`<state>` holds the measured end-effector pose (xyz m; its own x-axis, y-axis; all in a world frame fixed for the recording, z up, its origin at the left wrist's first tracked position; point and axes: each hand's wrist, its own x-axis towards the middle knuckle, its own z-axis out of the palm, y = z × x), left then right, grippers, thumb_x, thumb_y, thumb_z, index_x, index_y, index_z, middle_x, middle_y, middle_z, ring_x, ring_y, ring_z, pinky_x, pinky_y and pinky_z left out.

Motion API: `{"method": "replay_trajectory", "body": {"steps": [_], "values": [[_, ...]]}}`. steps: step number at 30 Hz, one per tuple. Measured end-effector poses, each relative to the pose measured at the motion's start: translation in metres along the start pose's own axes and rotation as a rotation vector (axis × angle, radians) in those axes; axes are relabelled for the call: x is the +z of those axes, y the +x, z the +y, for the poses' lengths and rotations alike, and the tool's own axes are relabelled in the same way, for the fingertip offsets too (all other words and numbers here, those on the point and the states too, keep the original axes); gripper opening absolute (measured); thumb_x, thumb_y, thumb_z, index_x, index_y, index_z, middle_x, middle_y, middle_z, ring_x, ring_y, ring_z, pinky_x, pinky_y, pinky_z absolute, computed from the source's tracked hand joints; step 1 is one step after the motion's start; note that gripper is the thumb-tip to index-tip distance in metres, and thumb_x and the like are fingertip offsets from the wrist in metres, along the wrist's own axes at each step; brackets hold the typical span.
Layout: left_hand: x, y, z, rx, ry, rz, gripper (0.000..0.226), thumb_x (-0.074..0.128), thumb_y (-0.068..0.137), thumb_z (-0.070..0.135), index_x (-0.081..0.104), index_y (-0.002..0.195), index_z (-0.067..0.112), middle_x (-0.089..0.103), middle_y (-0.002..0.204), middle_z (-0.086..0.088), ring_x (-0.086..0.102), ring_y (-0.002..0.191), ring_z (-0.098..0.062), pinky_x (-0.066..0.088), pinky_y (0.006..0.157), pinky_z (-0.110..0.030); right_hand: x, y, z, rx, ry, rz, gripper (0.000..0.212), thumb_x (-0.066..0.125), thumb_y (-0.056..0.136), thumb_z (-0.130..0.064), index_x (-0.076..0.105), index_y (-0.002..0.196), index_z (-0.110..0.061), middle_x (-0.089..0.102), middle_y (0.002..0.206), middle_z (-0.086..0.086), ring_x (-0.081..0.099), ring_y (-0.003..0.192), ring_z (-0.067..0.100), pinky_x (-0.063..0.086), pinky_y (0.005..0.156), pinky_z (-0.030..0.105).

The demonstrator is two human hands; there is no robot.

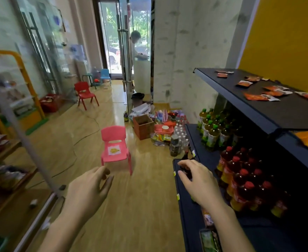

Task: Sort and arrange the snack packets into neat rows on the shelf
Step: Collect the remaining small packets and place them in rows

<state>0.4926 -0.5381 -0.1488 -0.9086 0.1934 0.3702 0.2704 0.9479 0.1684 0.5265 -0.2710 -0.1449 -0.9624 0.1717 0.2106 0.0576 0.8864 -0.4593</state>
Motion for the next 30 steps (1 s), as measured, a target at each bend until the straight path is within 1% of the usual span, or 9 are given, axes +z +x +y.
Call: {"method": "replay_trajectory", "body": {"steps": [6,9,11,15,17,21,24,28,30], "values": [[0.044,0.07,-0.014,-0.019,-0.025,-0.094,0.02,0.054,0.087,0.041,0.063,0.095,0.025,0.067,0.085,0.009,0.064,0.08,-0.011,0.05,0.059,-0.026,0.024,0.069,0.007,0.014,-0.027,-0.087,0.028,0.047,0.094,-0.036,0.053,0.122,-0.031,0.055,0.122,-0.016,0.052,0.112,0.004,0.04,0.085,0.019],[0.073,0.126,-0.026,0.028,-0.012,-0.056,0.016,0.059,0.085,0.037,0.065,0.085,0.023,0.067,0.075,0.009,0.066,0.071,-0.014,0.049,0.051,-0.028,0.031,0.117,0.01,0.04,-0.044,-0.061,0.029,0.047,0.094,-0.035,0.052,0.123,-0.031,0.055,0.122,-0.017,0.052,0.112,0.004,0.038,0.083,0.017],[0.082,0.172,-0.031,0.053,-0.008,-0.033,0.021,0.052,0.084,0.04,0.064,0.079,0.024,0.065,0.068,0.01,0.065,0.062,-0.012,0.044,0.044,-0.025,0.033,0.151,0.008,0.063,-0.073,-0.027,0.03,0.046,0.095,-0.036,0.05,0.124,-0.032,0.054,0.123,-0.018,0.05,0.114,0.004,0.036,0.08,0.016],[0.09,0.267,-0.039,0.096,-0.109,-0.021,0.014,0.057,0.086,0.037,0.065,0.088,0.025,0.067,0.076,0.009,0.065,0.071,-0.013,0.042,0.049,-0.024,0.026,0.224,0.0,0.111,-0.106,0.036,0.032,0.045,0.094,-0.04,0.049,0.125,-0.035,0.052,0.125,-0.019,0.048,0.117,0.003,0.039,0.088,0.02],[0.097,0.314,-0.042,0.169,-0.133,0.025,0.017,0.055,0.087,0.039,0.064,0.086,0.025,0.068,0.077,0.009,0.066,0.073,-0.015,0.042,0.05,-0.027,0.019,0.257,-0.003,0.147,-0.117,0.079,0.032,0.045,0.094,-0.04,0.049,0.125,-0.034,0.052,0.124,-0.018,0.048,0.117,0.004,0.038,0.088,0.02],[0.112,0.4,-0.027,0.319,-0.161,0.057,0.033,0.04,0.084,0.048,0.063,0.081,0.024,0.066,0.071,0.008,0.066,0.063,-0.016,0.046,0.044,-0.026,0.001,0.307,0.001,0.259,-0.16,0.184,0.031,0.045,0.093,-0.04,0.05,0.123,-0.035,0.053,0.124,-0.018,0.048,0.116,0.005,0.038,0.087,0.022],[0.122,0.45,0.001,0.426,-0.204,0.059,0.013,0.065,0.081,0.034,0.065,0.081,0.022,0.065,0.067,0.007,0.063,0.056,-0.015,0.032,0.04,-0.018,-0.02,0.331,0.011,0.354,-0.193,0.237,0.029,0.046,0.093,-0.04,0.051,0.121,-0.035,0.054,0.122,-0.018,0.05,0.114,0.006,0.04,0.089,0.025],[0.151,0.507,0.051,0.596,-0.296,0.028,0.022,0.056,0.087,0.039,0.066,0.094,0.021,0.069,0.083,0.007,0.066,0.072,-0.013,0.049,0.053,-0.026,-0.05,0.352,0.035,0.492,-0.212,0.37,0.03,0.048,0.092,-0.038,0.053,0.122,-0.033,0.056,0.121,-0.014,0.051,0.114,0.01,0.043,0.092,0.031],[0.165,0.53,0.084,0.667,-0.367,0.038,0.027,0.054,0.088,0.04,0.068,0.095,0.018,0.07,0.083,0.004,0.066,0.07,-0.015,0.05,0.057,-0.029,-0.064,0.359,0.051,0.566,-0.215,0.443,0.031,0.048,0.092,-0.038,0.052,0.123,-0.032,0.057,0.122,-0.013,0.052,0.115,0.011,0.045,0.094,0.035]]}}
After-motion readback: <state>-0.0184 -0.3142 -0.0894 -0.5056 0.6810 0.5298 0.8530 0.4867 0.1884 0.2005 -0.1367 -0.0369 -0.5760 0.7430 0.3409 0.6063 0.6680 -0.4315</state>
